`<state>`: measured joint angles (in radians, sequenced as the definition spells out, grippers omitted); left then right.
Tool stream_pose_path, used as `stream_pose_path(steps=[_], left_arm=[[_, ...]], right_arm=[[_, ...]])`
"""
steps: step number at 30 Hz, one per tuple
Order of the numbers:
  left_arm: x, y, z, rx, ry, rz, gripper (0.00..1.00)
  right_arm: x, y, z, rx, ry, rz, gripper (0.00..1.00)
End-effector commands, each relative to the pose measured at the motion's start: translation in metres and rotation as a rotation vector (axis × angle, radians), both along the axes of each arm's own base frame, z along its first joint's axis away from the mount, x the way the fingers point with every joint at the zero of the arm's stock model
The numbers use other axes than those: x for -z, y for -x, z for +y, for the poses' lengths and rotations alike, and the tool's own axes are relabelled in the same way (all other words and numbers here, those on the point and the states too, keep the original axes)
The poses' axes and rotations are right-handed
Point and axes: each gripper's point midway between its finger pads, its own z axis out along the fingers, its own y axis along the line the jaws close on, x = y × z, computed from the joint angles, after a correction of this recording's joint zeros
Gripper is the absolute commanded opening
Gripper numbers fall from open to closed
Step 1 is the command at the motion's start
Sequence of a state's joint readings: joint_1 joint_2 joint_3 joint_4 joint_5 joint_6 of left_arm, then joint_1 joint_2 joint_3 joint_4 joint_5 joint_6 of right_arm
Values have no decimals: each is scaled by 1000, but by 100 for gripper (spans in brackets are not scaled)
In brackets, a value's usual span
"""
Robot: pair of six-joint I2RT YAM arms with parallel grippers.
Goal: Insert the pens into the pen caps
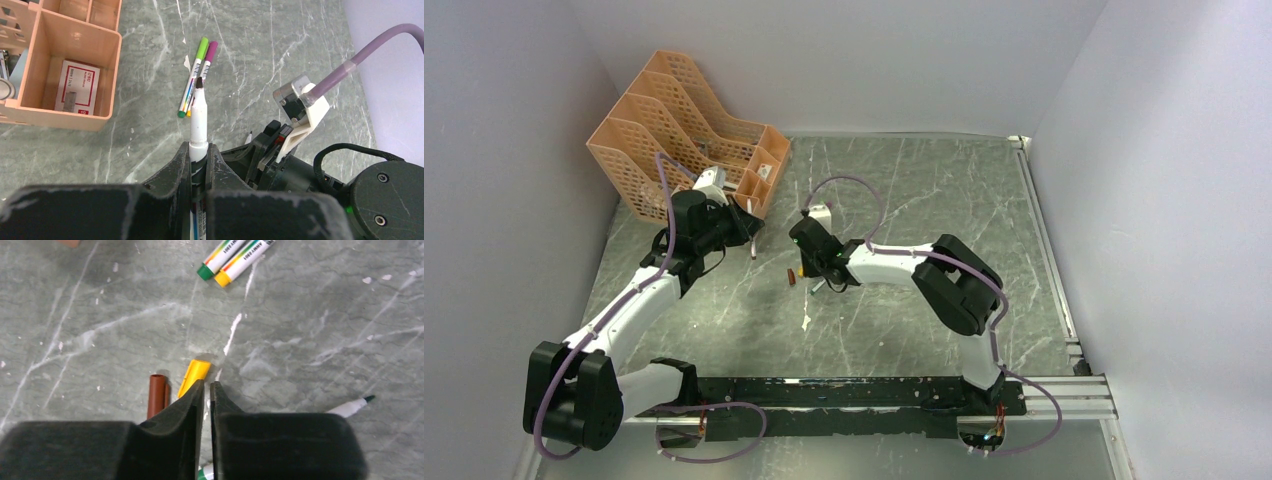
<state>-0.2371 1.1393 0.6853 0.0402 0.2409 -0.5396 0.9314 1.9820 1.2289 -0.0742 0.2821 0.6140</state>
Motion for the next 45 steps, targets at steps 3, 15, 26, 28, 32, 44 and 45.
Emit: stream_pose_path(steps=[3,15,26,28,32,44,45], left_arm=[[-2,-2,-1,13,13,-15,7],[-4,1,1,7,13,-21,7],[-5,2,1,6,10,-22,7],[-5,2,2,5,9,-24,7],[-6,2,1,7,11,-26,7],[-37,27,-46,268,261,-152,7],[-43,33,-53,309,320,-181,7]], right_arm=[[-12,-12,19,-6,-41,-27,26],[1,-6,17,-9,7,-13,37],[19,-1,19,-12,102,7,37],[19,-2,15,-2,151,-8,33],[20,-3,8,14,236,-26,15],[-77,-2,8,1,-232,-131,0],[-99,-3,6,-7,-320,-168,0]])
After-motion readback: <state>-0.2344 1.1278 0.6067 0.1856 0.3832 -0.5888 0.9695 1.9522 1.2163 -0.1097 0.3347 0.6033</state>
